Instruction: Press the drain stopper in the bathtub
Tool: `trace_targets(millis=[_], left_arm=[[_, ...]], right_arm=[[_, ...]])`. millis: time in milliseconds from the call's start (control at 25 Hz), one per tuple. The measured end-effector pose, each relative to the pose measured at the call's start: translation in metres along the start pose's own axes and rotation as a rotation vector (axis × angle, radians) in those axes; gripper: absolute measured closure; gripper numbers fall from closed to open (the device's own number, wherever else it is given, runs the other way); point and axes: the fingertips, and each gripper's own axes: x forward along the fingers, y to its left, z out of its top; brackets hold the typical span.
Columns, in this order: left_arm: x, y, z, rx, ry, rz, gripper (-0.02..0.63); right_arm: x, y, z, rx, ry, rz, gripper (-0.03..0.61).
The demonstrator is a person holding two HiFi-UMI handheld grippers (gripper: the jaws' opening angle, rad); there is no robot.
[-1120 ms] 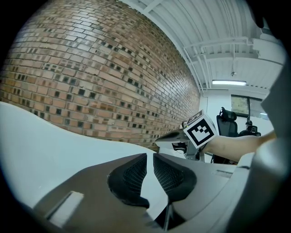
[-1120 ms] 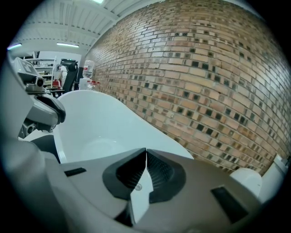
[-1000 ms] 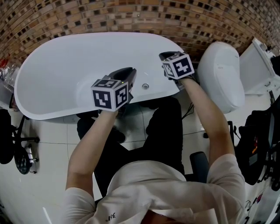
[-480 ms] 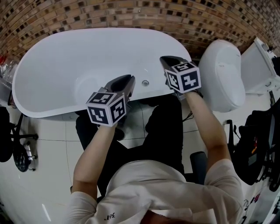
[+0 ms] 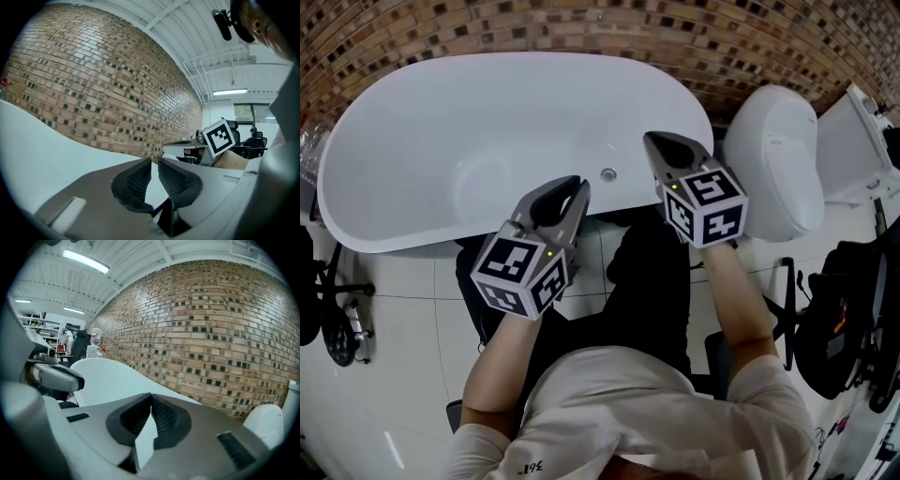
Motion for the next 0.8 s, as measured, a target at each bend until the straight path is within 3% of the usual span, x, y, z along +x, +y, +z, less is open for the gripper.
trace_targets(millis=[440,800], left_arm=[[-0.005,-0.011,-0.003,-0.007,-0.003,-0.024,0.561],[-0.011,-0.013,-0.005,0.011,-0.003,-0.009,0.561]], right_arm=[[-0.022,0.004,-0.018,0.124,-0.039,-0.004,0.566],[-0.032,0.003,-0.029,0.152,-0.046,-0.03,0.565]])
